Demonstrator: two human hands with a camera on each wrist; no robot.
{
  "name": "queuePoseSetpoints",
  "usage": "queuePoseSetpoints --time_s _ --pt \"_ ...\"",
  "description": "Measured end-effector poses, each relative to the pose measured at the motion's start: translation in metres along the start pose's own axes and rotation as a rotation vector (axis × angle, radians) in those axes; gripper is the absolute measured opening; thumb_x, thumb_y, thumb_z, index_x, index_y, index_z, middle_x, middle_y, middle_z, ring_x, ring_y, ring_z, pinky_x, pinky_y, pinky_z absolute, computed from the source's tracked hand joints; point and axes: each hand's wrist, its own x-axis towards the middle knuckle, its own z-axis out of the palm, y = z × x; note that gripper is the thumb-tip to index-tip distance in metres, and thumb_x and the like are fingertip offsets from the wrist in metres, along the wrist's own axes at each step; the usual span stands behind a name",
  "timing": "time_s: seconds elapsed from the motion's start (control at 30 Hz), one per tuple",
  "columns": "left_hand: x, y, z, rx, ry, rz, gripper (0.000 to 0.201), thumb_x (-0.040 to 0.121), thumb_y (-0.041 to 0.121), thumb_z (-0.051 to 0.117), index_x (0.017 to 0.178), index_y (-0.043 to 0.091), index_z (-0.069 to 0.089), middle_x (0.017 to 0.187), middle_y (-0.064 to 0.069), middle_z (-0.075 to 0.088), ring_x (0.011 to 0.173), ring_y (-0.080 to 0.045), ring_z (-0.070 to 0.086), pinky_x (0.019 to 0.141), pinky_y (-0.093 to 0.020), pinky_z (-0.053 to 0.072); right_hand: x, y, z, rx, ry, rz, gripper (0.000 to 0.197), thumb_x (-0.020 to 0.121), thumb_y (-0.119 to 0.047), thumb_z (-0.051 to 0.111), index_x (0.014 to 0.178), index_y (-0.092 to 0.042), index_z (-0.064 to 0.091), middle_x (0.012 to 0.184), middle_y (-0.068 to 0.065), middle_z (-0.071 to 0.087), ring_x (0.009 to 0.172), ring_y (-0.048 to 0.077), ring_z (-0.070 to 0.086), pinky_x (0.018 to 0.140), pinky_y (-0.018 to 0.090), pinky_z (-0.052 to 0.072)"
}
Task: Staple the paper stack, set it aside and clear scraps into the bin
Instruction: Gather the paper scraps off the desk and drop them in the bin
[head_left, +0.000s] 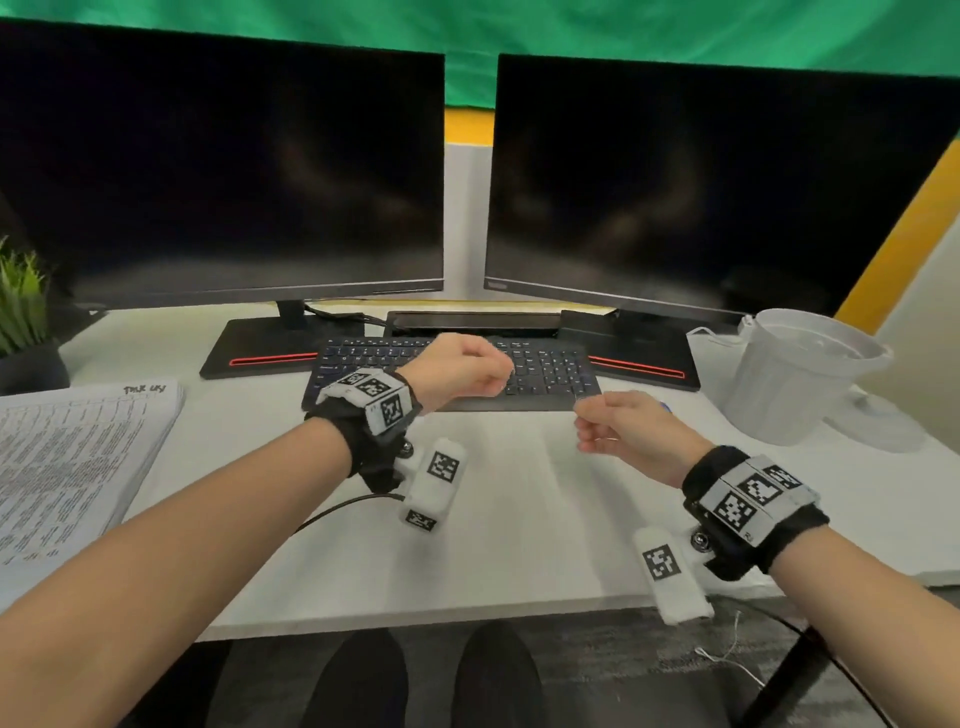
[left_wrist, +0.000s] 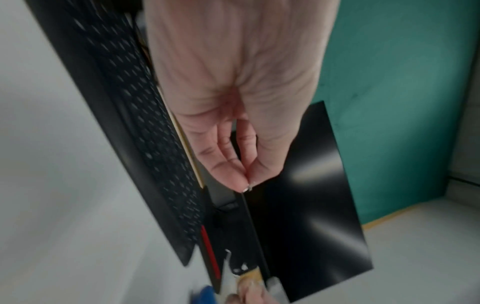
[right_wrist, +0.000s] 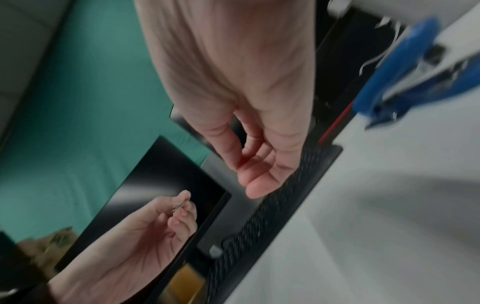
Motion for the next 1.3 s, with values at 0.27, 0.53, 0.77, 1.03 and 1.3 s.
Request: queuePoseSetpoints --time_s 0.27,0.53,0.77,1.03,1.3 --pt "0.089 0.067 0.139 -0.180 -0.087 0.089 0.008 0.083 -0.001 0.064 0.080 0.006 0.068 0.075 -0.007 0.064 0.071 -0.014 0.061 0.070 -0.018 0.055 -0.008 -0.052 -0.134 -0.035 0.334 -0.088 0.013 0.094 -0.008 0.050 0.084 -0.006 0.057 0.074 0.006 0.053 0.067 0.015 0.054 0.060 0.021 0.053" --pt "0.155 0.100 0.259 0.083 -0.034 0.160 0.014 0.074 0.005 0.065 0.067 0.016 0.072 0.061 0.000 0.068 0.069 -0.018 0.071 0.081 -0.029 0.060 0.011 -0.065 -0.225 -0.430 0.701 -0.006 0.016 0.092 -0.009 0.054 0.076 -0.008 0.056 0.073 0.011 0.056 0.061 0.018 0.055 0.057 0.025 0.049" --pt "0.186 0.101 0.290 0.295 -0.035 0.214 0.014 0.082 0.000 0.065 0.086 0.007 0.077 0.086 -0.011 0.075 0.082 -0.023 0.073 0.082 -0.034 0.060 0.039 -0.060 -0.249 -0.873 0.815 0.113 0.012 0.086 -0.009 0.062 0.090 0.000 0.069 0.084 0.015 0.069 0.073 0.025 0.065 0.068 0.031 0.055" --pt "0.193 0.100 0.287 0.423 -0.023 0.312 0.007 0.086 0.011 0.066 0.087 0.012 0.073 0.089 -0.008 0.074 0.082 -0.021 0.072 0.080 -0.031 0.060 0.042 -0.057 -0.249 -1.043 0.780 0.162 0.027 0.084 -0.023 0.068 0.102 -0.003 0.063 0.096 0.015 0.065 0.087 0.029 0.062 0.076 0.035 0.053" --pt "0.185 0.100 0.279 0.484 -0.116 0.358 0.022 0.088 0.005 0.056 0.089 0.020 0.072 0.100 -0.004 0.070 0.096 -0.022 0.065 0.088 -0.035 0.054 0.029 -0.058 -0.244 -0.976 0.829 0.094 0.033 0.086 -0.001 0.054 0.118 -0.011 0.055 0.118 0.017 0.059 0.104 0.035 0.059 0.089 0.043 0.052"
